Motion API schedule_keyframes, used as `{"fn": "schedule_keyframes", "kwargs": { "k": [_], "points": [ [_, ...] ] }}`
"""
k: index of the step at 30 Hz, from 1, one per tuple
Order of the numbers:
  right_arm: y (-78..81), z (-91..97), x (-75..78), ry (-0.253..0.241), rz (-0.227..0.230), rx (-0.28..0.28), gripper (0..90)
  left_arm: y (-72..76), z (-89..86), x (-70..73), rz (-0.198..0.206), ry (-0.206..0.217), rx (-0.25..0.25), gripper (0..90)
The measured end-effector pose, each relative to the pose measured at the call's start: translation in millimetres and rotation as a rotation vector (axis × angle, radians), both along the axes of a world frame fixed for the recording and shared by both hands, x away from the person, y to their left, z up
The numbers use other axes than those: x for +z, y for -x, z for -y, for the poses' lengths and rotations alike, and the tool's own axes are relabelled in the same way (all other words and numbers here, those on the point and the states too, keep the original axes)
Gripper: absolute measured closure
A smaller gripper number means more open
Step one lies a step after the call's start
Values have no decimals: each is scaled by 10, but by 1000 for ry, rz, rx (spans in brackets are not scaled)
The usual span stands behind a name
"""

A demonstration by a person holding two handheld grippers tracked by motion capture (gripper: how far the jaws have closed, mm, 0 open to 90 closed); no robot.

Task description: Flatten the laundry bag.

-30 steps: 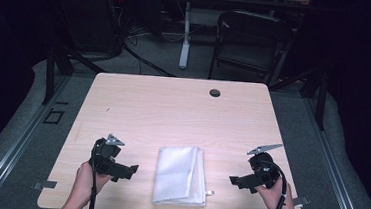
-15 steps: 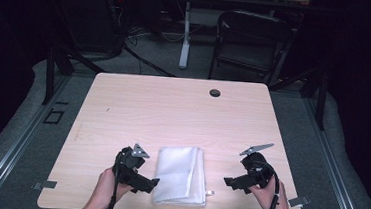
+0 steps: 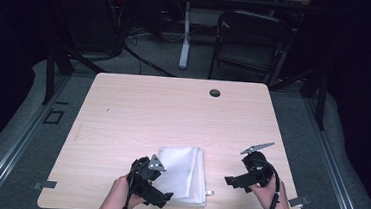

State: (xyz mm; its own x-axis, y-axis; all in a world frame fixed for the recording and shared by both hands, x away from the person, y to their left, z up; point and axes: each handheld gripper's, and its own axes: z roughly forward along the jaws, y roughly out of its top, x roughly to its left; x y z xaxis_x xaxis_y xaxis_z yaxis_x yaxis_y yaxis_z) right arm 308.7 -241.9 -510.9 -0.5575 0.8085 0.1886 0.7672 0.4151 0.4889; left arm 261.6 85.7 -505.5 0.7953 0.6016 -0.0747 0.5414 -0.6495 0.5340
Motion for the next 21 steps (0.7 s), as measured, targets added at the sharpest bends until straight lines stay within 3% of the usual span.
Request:
{"fn": "schedule_keyframes", "kwargs": {
  "k": [13,21],
  "points": [
    [13,7,-9,9,-2,-11,37,68,349,12,19,-7,-85,38],
    [16,4,-20,13,-3,-10,37,126,414,16,65,-5,-102,247]
  ]
}}
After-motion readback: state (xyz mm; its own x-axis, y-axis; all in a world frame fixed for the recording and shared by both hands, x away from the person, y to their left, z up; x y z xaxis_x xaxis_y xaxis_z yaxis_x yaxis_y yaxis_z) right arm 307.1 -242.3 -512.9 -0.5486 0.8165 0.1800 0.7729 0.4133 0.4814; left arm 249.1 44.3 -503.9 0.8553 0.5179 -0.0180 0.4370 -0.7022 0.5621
